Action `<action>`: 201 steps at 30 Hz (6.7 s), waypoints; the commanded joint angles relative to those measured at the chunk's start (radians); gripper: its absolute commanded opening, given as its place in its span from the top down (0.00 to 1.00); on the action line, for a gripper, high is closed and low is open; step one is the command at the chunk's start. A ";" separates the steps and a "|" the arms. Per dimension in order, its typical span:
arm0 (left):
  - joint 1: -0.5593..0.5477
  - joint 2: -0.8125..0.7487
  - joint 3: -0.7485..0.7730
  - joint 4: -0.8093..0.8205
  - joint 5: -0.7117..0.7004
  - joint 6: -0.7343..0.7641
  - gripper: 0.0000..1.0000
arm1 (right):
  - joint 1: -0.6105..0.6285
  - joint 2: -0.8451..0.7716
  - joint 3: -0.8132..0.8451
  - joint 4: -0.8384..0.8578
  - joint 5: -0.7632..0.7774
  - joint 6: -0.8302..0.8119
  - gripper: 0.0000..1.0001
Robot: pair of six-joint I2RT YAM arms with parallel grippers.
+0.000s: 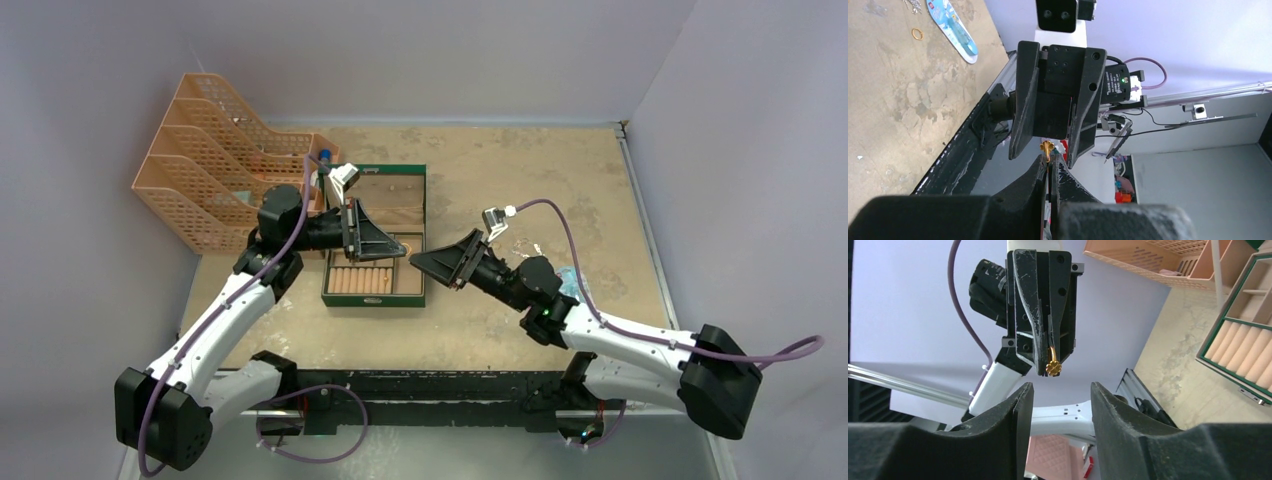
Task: Organize the mixed jewelry
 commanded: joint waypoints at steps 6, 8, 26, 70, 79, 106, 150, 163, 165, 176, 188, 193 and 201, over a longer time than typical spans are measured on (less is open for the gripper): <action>-0.001 -0.015 0.014 0.067 0.025 -0.033 1.00 | -0.002 0.034 0.059 0.133 -0.013 0.047 0.56; -0.001 -0.014 0.012 0.071 0.025 -0.034 1.00 | -0.001 0.042 0.061 0.143 -0.015 0.052 0.54; -0.001 -0.019 0.005 0.066 0.028 -0.030 1.00 | -0.003 0.045 0.063 0.158 0.026 0.084 0.70; 0.000 0.029 0.054 -0.843 -1.147 0.362 0.16 | -0.008 0.026 0.160 -0.471 0.253 -0.177 0.90; 0.003 0.139 0.015 -0.785 -1.251 0.370 0.13 | -0.009 0.055 0.189 -0.494 0.258 -0.211 0.90; 0.011 0.028 -0.082 -0.660 -0.944 0.335 0.25 | 0.046 0.438 0.566 -0.945 0.372 -0.461 0.92; 0.012 -0.053 0.152 -0.813 -1.316 0.572 0.21 | 0.204 0.821 0.938 -1.332 0.688 -0.447 0.96; 0.012 -0.041 0.150 -0.808 -1.311 0.576 0.21 | 0.192 0.831 0.882 -1.272 0.674 -0.463 0.94; 0.012 -0.040 0.150 -0.808 -1.309 0.575 0.21 | 0.187 0.828 0.872 -1.263 0.668 -0.460 0.94; 0.012 -0.040 0.147 -0.807 -1.302 0.575 0.21 | 0.165 0.818 0.828 -1.240 0.644 -0.433 0.88; 0.012 -0.043 0.145 -0.807 -1.292 0.575 0.21 | 0.158 0.748 0.913 -1.261 0.653 -0.444 0.64; 0.012 -0.049 0.144 -0.801 -1.278 0.576 0.21 | 0.140 0.678 0.910 -1.248 0.659 -0.447 0.63; 0.012 -0.078 0.132 -0.774 -1.230 0.585 0.21 | 0.039 0.538 0.788 -1.255 0.701 -0.377 0.65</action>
